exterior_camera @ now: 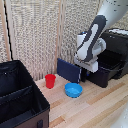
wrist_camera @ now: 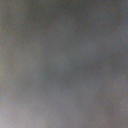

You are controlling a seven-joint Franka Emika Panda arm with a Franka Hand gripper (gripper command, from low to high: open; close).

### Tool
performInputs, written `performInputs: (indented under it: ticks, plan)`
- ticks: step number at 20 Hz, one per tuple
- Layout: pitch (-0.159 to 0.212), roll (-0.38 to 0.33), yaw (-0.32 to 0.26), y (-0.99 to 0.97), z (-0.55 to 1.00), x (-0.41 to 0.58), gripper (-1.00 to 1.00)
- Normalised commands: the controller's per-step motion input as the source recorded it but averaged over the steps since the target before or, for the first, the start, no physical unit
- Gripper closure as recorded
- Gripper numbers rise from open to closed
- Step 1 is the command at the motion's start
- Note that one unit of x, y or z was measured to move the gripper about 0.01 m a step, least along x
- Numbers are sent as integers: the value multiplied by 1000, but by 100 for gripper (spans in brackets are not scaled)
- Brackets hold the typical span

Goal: Gently grip the air fryer handle with your gripper and kindly pull it open by sliding your gripper away from the base. Gradually bring your gripper in line with the blue bowl and gently capture it, without tightening your grip too much. Securely place the blue bowl inside the opened air fryer with a steady position. Liberate your robot's gripper, and withdraw your gripper from the proximity of the air fryer.

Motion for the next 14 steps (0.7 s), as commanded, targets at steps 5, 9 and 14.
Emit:
performInputs:
  ticks: [5,9,14]
  plan:
    - [0,-94,-6,138,703,81,-100]
    - [3,-31,-39,139,1000,136,-100]
    - [37,0,-23,150,944,149,-100]
